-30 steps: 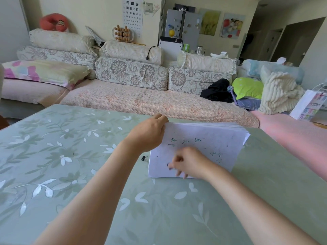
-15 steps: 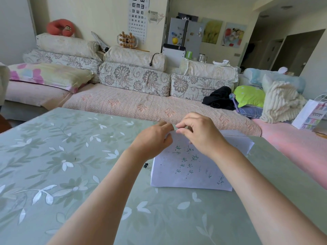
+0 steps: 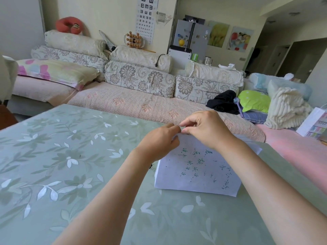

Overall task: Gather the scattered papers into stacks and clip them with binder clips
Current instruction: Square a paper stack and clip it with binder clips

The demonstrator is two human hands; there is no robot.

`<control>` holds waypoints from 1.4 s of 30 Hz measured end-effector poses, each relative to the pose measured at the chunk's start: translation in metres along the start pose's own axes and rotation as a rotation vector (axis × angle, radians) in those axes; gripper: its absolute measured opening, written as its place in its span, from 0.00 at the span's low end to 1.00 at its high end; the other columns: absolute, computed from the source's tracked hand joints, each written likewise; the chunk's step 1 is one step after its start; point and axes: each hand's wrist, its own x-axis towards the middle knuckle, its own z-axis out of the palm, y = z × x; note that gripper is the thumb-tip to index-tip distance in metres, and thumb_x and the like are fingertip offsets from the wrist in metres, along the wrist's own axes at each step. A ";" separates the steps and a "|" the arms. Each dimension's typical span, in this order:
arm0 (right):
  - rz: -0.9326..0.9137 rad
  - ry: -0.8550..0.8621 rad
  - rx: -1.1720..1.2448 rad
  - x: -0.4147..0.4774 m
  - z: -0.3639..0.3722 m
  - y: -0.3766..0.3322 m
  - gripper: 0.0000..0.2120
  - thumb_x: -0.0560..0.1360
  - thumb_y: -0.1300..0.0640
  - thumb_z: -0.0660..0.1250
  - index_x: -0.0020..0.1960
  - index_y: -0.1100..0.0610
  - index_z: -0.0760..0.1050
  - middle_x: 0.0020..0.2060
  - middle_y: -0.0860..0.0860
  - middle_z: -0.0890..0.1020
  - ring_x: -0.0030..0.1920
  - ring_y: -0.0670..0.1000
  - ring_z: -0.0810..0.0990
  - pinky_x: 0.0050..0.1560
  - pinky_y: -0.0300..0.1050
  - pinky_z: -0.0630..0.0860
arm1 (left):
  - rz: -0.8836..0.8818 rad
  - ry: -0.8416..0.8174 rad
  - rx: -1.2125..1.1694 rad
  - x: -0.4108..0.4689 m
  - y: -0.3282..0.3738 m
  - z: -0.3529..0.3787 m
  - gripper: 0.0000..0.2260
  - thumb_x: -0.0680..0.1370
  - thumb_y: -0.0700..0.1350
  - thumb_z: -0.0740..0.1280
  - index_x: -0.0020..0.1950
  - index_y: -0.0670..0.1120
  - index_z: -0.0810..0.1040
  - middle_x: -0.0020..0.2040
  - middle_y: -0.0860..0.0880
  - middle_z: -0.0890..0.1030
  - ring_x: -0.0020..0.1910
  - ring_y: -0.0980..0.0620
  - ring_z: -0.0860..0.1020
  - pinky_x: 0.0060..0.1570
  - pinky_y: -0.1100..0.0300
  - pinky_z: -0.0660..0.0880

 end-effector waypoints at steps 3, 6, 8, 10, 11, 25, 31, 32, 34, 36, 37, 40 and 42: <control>-0.018 -0.031 0.012 0.002 -0.001 -0.002 0.08 0.68 0.60 0.78 0.43 0.48 0.87 0.34 0.38 0.83 0.39 0.38 0.81 0.41 0.31 0.73 | 0.002 0.010 0.011 -0.001 0.001 0.001 0.04 0.77 0.42 0.61 0.48 0.42 0.73 0.41 0.50 0.71 0.35 0.44 0.73 0.30 0.50 0.71; -0.057 -0.018 0.029 0.001 0.000 -0.004 0.08 0.68 0.62 0.78 0.41 0.49 0.87 0.34 0.39 0.83 0.39 0.38 0.81 0.41 0.31 0.74 | -0.003 0.011 0.012 -0.001 -0.001 0.001 0.06 0.78 0.43 0.61 0.51 0.43 0.75 0.42 0.51 0.71 0.35 0.45 0.73 0.31 0.51 0.70; -0.066 -0.002 0.047 0.000 0.000 -0.002 0.08 0.67 0.63 0.79 0.40 0.50 0.87 0.34 0.40 0.84 0.39 0.39 0.82 0.41 0.31 0.75 | -0.004 0.011 0.002 -0.001 -0.003 0.001 0.06 0.78 0.43 0.61 0.52 0.43 0.75 0.41 0.51 0.70 0.35 0.46 0.72 0.31 0.51 0.70; -0.065 -0.009 0.048 -0.001 0.001 0.001 0.07 0.68 0.63 0.78 0.40 0.51 0.87 0.34 0.41 0.84 0.39 0.39 0.82 0.42 0.31 0.75 | -0.008 0.003 -0.017 0.000 -0.003 0.001 0.06 0.78 0.43 0.61 0.51 0.44 0.75 0.40 0.51 0.70 0.35 0.45 0.72 0.31 0.51 0.71; -0.069 -0.017 0.048 -0.001 0.001 0.002 0.07 0.68 0.64 0.78 0.41 0.52 0.87 0.35 0.42 0.85 0.39 0.39 0.82 0.42 0.31 0.75 | -0.007 0.000 -0.025 0.000 -0.004 0.002 0.06 0.78 0.43 0.61 0.51 0.44 0.75 0.40 0.51 0.70 0.35 0.45 0.72 0.31 0.50 0.72; 0.122 -0.166 0.159 0.012 -0.003 0.013 0.17 0.67 0.55 0.81 0.55 0.50 0.84 0.39 0.45 0.86 0.45 0.42 0.84 0.55 0.42 0.80 | 0.008 0.028 -0.048 -0.003 -0.001 0.002 0.02 0.78 0.41 0.61 0.46 0.45 0.72 0.40 0.52 0.68 0.34 0.46 0.71 0.30 0.53 0.68; 0.133 -0.146 0.247 0.005 0.004 0.025 0.02 0.71 0.55 0.78 0.43 0.49 0.86 0.39 0.43 0.87 0.46 0.48 0.85 0.54 0.49 0.80 | -0.002 0.011 -0.044 -0.003 0.001 0.000 0.07 0.78 0.42 0.61 0.54 0.45 0.76 0.44 0.50 0.73 0.37 0.45 0.75 0.33 0.49 0.73; 0.136 -0.125 0.260 0.004 0.005 0.026 0.02 0.71 0.56 0.77 0.43 0.49 0.86 0.38 0.43 0.87 0.45 0.47 0.85 0.51 0.46 0.80 | 0.002 0.009 -0.044 -0.004 0.001 0.000 0.08 0.78 0.42 0.61 0.55 0.45 0.76 0.45 0.50 0.74 0.37 0.45 0.75 0.33 0.49 0.73; 0.116 -0.076 0.256 0.004 0.006 0.026 0.02 0.71 0.57 0.77 0.42 0.50 0.87 0.36 0.41 0.86 0.41 0.40 0.84 0.46 0.37 0.78 | 0.004 0.006 -0.048 -0.003 0.000 0.001 0.09 0.78 0.42 0.60 0.56 0.45 0.76 0.45 0.49 0.74 0.38 0.45 0.76 0.33 0.48 0.74; 0.085 -0.029 0.249 0.004 0.007 0.024 0.03 0.71 0.57 0.77 0.43 0.50 0.87 0.36 0.40 0.86 0.40 0.37 0.84 0.44 0.33 0.77 | -0.006 0.003 -0.041 -0.003 -0.002 0.003 0.08 0.79 0.42 0.60 0.55 0.44 0.76 0.45 0.48 0.74 0.38 0.45 0.76 0.34 0.47 0.74; 0.075 -0.011 0.250 0.005 0.007 0.023 0.03 0.71 0.57 0.78 0.43 0.50 0.87 0.36 0.41 0.86 0.40 0.38 0.84 0.44 0.34 0.78 | -0.010 0.006 -0.035 -0.002 -0.002 0.003 0.08 0.79 0.42 0.60 0.55 0.43 0.75 0.45 0.48 0.74 0.38 0.44 0.75 0.34 0.46 0.74; 0.065 0.001 0.215 0.005 0.009 0.023 0.03 0.71 0.56 0.78 0.43 0.50 0.87 0.36 0.41 0.86 0.40 0.38 0.84 0.46 0.37 0.80 | -0.014 0.023 -0.027 -0.001 -0.003 0.006 0.07 0.79 0.42 0.60 0.52 0.41 0.75 0.45 0.47 0.74 0.36 0.44 0.75 0.33 0.45 0.73; 0.072 -0.008 0.199 0.004 0.010 0.025 0.03 0.70 0.56 0.78 0.43 0.50 0.87 0.36 0.40 0.86 0.40 0.37 0.84 0.47 0.36 0.80 | 0.003 0.041 -0.025 -0.001 -0.003 0.007 0.06 0.79 0.42 0.61 0.51 0.41 0.75 0.44 0.47 0.74 0.35 0.44 0.74 0.32 0.46 0.73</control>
